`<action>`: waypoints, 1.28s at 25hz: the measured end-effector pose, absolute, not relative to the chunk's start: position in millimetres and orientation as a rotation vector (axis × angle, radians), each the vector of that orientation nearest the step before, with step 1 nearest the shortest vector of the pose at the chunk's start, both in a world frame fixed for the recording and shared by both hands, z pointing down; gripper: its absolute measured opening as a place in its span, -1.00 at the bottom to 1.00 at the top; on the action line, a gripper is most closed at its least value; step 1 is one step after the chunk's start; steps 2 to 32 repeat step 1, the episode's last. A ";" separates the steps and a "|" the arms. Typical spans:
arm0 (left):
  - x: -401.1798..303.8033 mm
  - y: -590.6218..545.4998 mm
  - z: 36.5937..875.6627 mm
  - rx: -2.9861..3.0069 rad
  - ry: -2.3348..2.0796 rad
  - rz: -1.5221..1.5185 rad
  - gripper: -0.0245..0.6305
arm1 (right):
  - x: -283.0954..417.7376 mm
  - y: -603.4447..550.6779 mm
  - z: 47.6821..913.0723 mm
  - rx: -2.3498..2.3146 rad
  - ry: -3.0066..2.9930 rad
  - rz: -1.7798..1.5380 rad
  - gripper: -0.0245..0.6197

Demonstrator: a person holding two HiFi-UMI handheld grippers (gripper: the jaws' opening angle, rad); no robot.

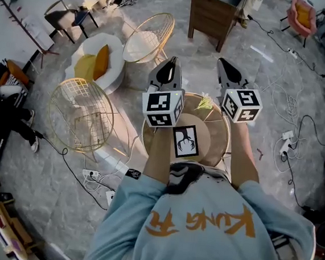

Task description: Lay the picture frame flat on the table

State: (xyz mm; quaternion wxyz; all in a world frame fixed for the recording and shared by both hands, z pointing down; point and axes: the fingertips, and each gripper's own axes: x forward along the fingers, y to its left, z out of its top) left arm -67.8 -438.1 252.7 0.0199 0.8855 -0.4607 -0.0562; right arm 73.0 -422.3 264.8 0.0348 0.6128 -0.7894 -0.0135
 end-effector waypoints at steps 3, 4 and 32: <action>-67.8 -437.9 252.8 2.746 -1.407 -0.197 -0.85 | 72.1 -422.7 265.4 1.882 -2.426 -0.043 -0.93; -67.8 -437.9 252.8 2.746 -1.407 -0.197 -0.85 | 72.1 -422.7 265.4 1.882 -2.426 -0.043 -0.93; -67.8 -437.9 252.8 2.746 -1.407 -0.197 -0.85 | 72.1 -422.7 265.4 1.882 -2.426 -0.043 -0.93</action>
